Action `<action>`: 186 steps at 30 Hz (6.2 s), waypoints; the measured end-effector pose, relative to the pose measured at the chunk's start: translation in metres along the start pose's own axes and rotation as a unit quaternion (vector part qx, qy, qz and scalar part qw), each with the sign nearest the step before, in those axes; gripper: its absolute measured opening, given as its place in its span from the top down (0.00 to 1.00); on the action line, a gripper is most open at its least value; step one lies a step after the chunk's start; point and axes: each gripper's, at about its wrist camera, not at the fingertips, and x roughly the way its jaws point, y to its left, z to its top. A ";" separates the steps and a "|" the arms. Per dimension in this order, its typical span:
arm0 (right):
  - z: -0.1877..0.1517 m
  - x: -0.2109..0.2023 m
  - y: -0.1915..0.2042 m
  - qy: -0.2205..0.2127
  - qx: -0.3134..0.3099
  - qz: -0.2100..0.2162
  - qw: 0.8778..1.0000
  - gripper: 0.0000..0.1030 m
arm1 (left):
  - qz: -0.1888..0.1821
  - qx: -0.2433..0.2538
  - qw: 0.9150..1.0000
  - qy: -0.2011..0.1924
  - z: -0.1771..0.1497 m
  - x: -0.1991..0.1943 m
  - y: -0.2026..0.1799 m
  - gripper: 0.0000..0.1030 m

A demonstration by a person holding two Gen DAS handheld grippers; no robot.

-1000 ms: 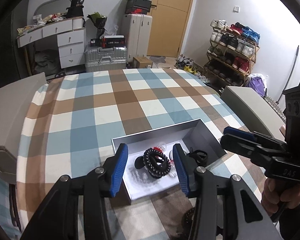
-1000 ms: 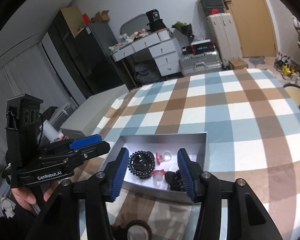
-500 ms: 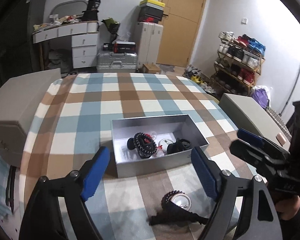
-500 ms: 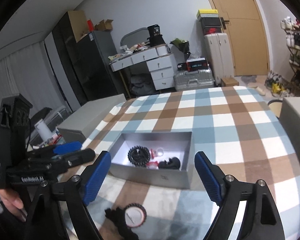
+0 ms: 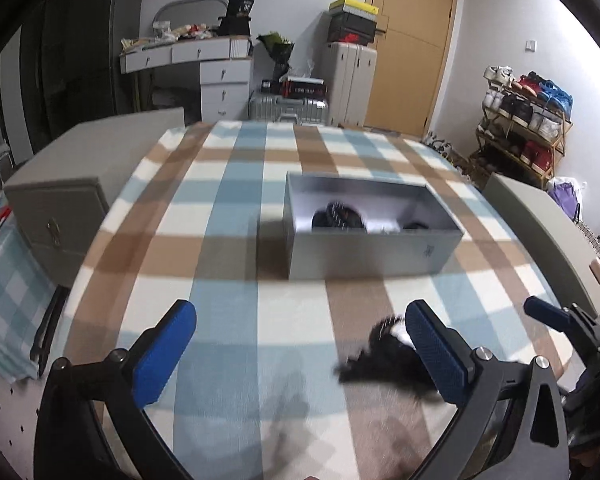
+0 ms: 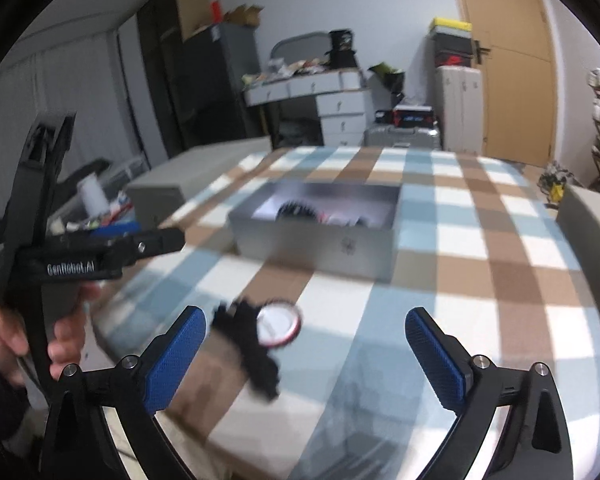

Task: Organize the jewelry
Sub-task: 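Grasp a black claw clip from the table with the right tool, then grasp another black claw clip with the left tool while the right tool holds its clip, then carry both claw clips into the silver box and open both tools, then grasp the red-rimmed round badge on the table with the right tool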

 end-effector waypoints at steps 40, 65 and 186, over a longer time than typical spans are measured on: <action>-0.022 0.023 0.010 0.018 0.061 0.107 0.992 0.89 | 0.009 -0.021 0.995 0.099 -0.047 0.015 0.023 0.01; -0.033 -0.027 -0.037 -0.045 0.116 0.048 0.991 0.89 | -0.024 -0.031 0.985 0.170 -0.028 0.049 -0.046 0.01; 0.055 -0.009 -0.051 -0.076 0.107 0.026 0.991 0.38 | -0.077 0.034 0.996 0.004 0.057 0.013 -0.036 0.02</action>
